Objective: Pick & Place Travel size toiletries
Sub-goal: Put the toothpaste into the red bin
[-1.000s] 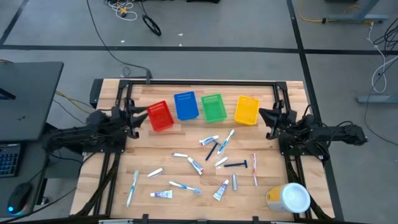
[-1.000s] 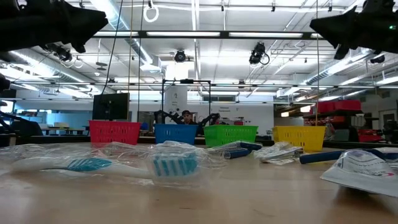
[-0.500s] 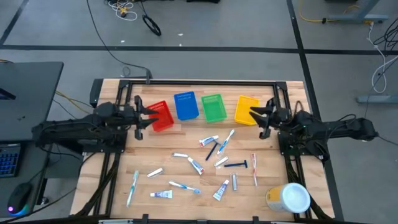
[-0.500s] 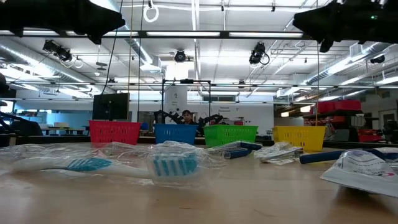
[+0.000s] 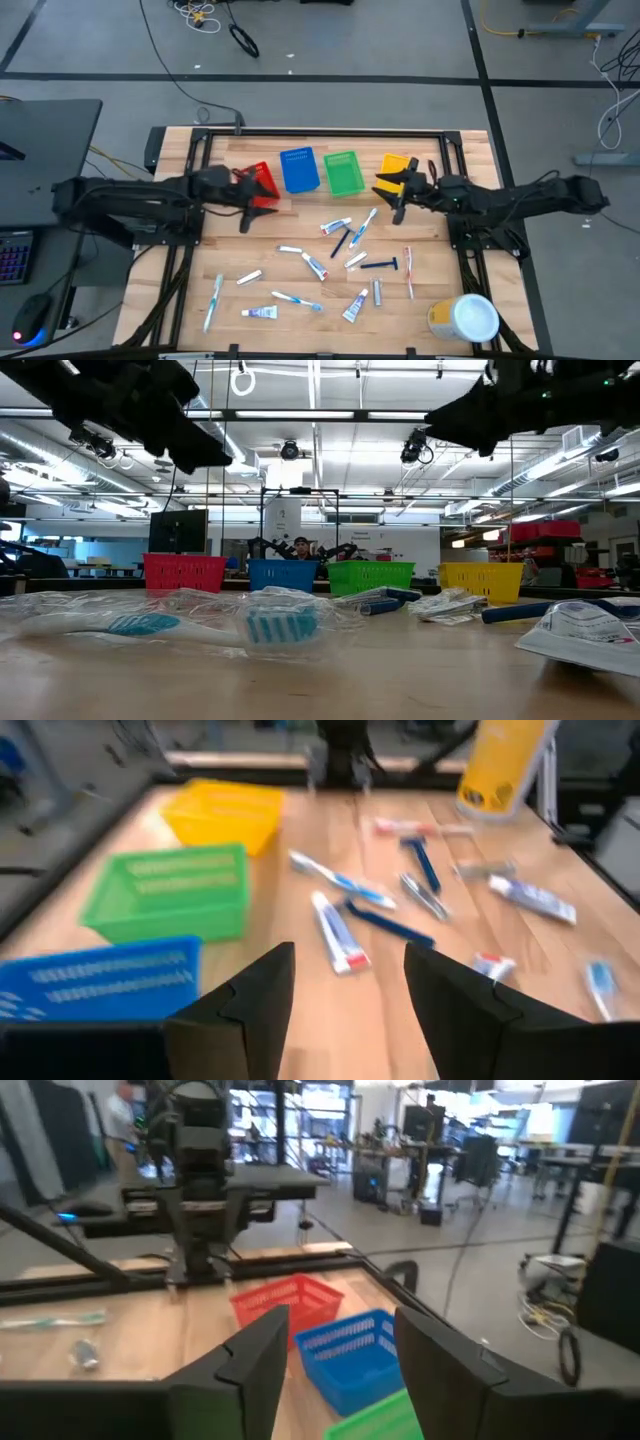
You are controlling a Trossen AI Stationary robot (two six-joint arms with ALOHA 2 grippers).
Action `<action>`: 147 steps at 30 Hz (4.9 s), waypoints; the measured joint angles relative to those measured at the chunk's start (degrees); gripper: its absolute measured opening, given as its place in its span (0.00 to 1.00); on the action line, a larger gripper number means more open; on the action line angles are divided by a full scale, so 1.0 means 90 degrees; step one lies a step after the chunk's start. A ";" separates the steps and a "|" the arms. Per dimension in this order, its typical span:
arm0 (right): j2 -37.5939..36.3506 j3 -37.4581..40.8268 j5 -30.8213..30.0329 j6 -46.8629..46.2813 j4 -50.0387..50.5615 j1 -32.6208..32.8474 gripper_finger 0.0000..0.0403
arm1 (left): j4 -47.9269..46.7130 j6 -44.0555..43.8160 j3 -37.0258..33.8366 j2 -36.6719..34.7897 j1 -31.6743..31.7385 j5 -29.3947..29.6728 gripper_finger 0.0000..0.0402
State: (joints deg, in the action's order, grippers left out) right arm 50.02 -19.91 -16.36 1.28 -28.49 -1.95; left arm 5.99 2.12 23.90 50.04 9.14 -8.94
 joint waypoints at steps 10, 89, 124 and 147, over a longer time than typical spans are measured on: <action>0.0366 -0.0021 -0.0002 -0.0285 -0.0021 -0.0377 0.49 | 0.1413 -0.0242 0.0000 0.1692 -0.0565 -0.0045 0.49; 0.0364 -0.0021 0.0005 -0.0259 -0.0032 -0.0657 0.49 | -0.0227 0.1196 0.2489 0.5482 -0.1666 0.0266 0.14; 0.0364 -0.0021 0.0005 -0.0452 0.0332 -0.0654 0.49 | -0.6220 -0.3085 0.2487 0.2160 0.0180 0.3864 0.14; 0.0364 -0.0021 -0.0003 -0.0517 0.0273 -0.0664 0.49 | -0.4946 -0.5716 0.1647 0.2467 0.0338 0.3608 0.20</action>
State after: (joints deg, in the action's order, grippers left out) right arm 53.30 -20.10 -16.39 -3.37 -26.03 -7.92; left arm -38.52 -49.32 38.72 72.24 12.18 23.53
